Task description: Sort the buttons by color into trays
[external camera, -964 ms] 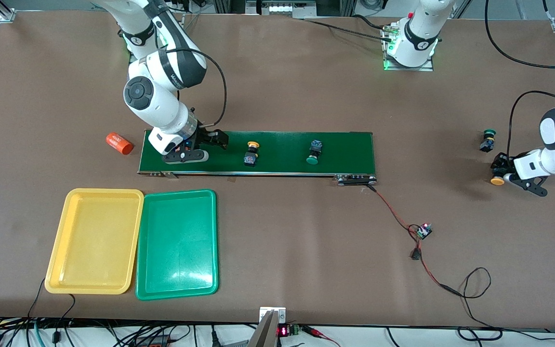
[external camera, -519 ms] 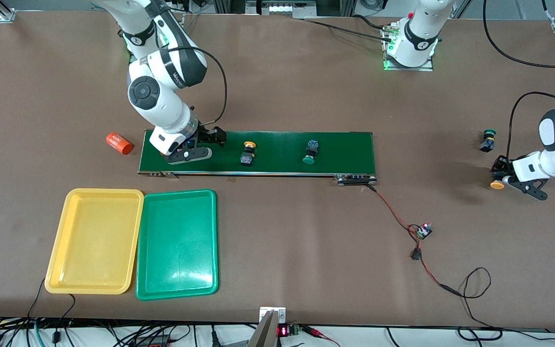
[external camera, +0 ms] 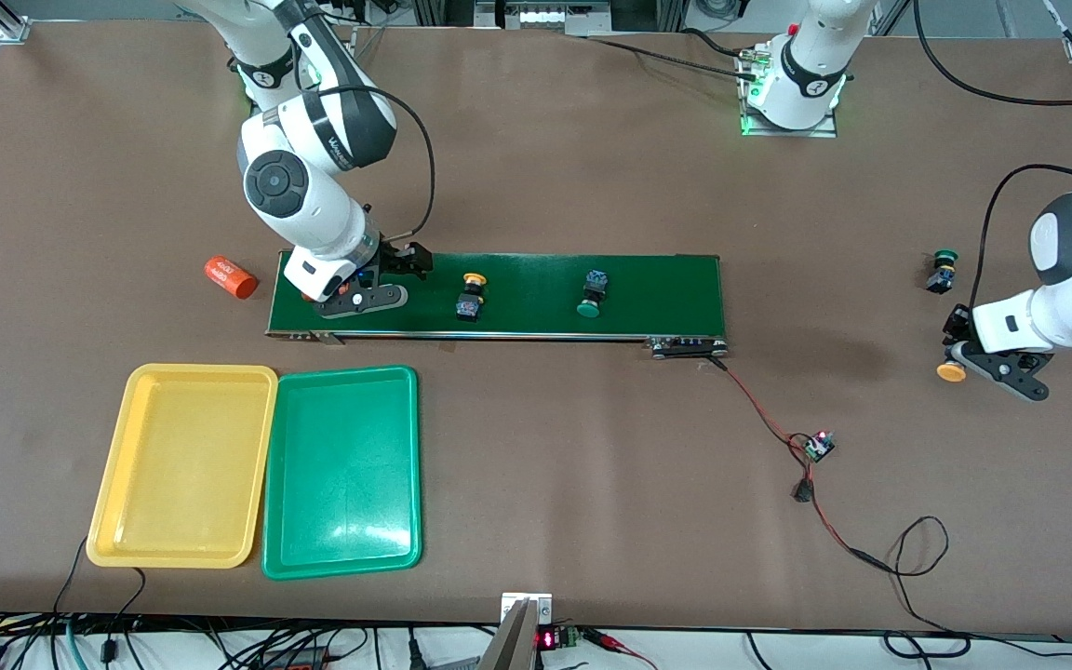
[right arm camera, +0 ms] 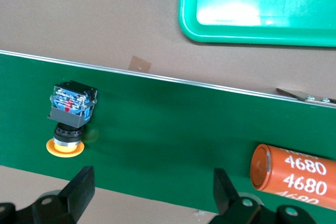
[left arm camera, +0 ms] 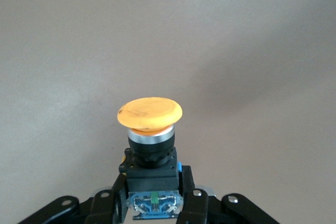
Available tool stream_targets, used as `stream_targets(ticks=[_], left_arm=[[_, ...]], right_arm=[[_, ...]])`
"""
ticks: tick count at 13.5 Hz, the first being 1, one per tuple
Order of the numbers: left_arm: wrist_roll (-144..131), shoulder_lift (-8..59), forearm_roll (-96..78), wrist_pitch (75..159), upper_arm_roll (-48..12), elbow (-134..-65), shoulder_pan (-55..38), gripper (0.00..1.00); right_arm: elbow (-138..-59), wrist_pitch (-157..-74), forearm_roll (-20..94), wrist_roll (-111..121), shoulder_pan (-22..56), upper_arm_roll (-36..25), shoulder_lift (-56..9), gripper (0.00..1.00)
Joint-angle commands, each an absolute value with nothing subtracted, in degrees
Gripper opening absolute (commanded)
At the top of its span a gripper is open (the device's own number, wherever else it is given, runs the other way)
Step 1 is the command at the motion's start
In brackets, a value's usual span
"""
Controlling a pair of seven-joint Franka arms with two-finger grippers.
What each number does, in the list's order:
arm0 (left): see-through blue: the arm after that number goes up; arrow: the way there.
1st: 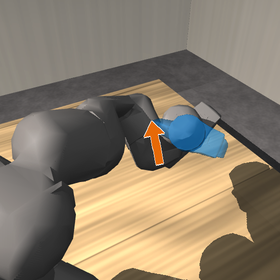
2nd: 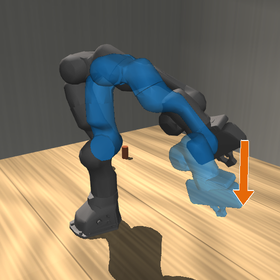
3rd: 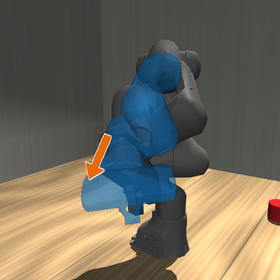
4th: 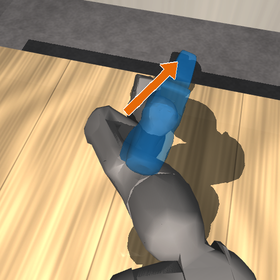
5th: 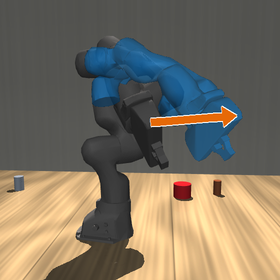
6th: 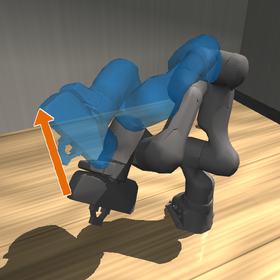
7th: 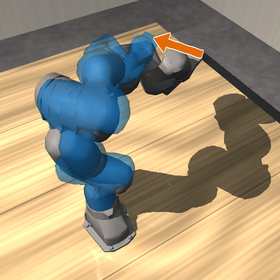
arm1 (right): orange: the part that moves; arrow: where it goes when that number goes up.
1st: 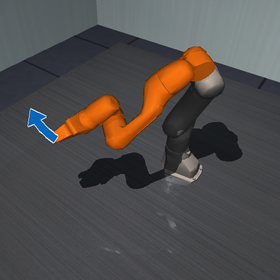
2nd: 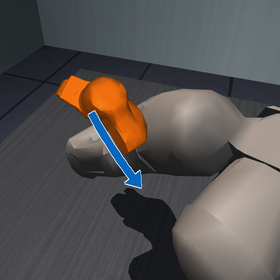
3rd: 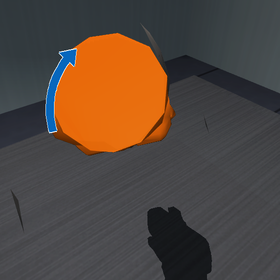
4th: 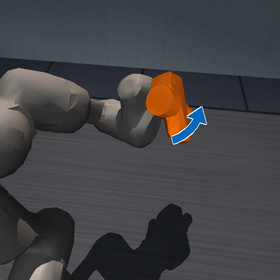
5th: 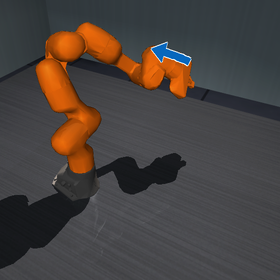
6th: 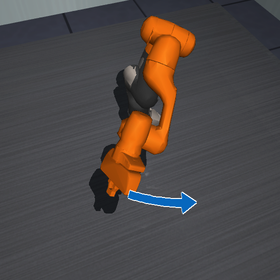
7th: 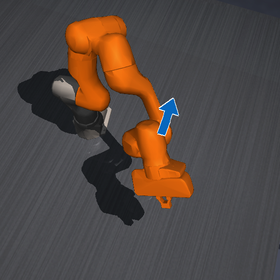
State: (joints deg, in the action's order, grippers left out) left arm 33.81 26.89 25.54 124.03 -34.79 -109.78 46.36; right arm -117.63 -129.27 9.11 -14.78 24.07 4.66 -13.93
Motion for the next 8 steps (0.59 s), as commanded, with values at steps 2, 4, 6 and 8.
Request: stream_targets(ticks=[2,4,6,8], left_arm=[[33.3,25.8,24.1,123.3,-34.8,-110.6,44.7,0.00],[30.8,25.8,21.0,120.4,-34.7,-110.6,41.9,0.00],[28.2,25.1,20.0,119.7,-34.7,-110.8,39.7,0.00],[25.2,24.0,18.0,119.6,-34.7,-112.1,37.6,0.00]], right_arm=[[-114.9,-128.3,9.2,-16.4,24.3,4.8,-16.4,1.00],[-112.8,-128.3,9.2,-17.6,25.1,4.8,-18.4,1.00],[-111.1,-128.3,9.3,-18.4,26.6,4.5,-20.1,1.00],[-110.3,-128.5,9.2,-18.9,27.6,4.3,-21.4,1.00]])
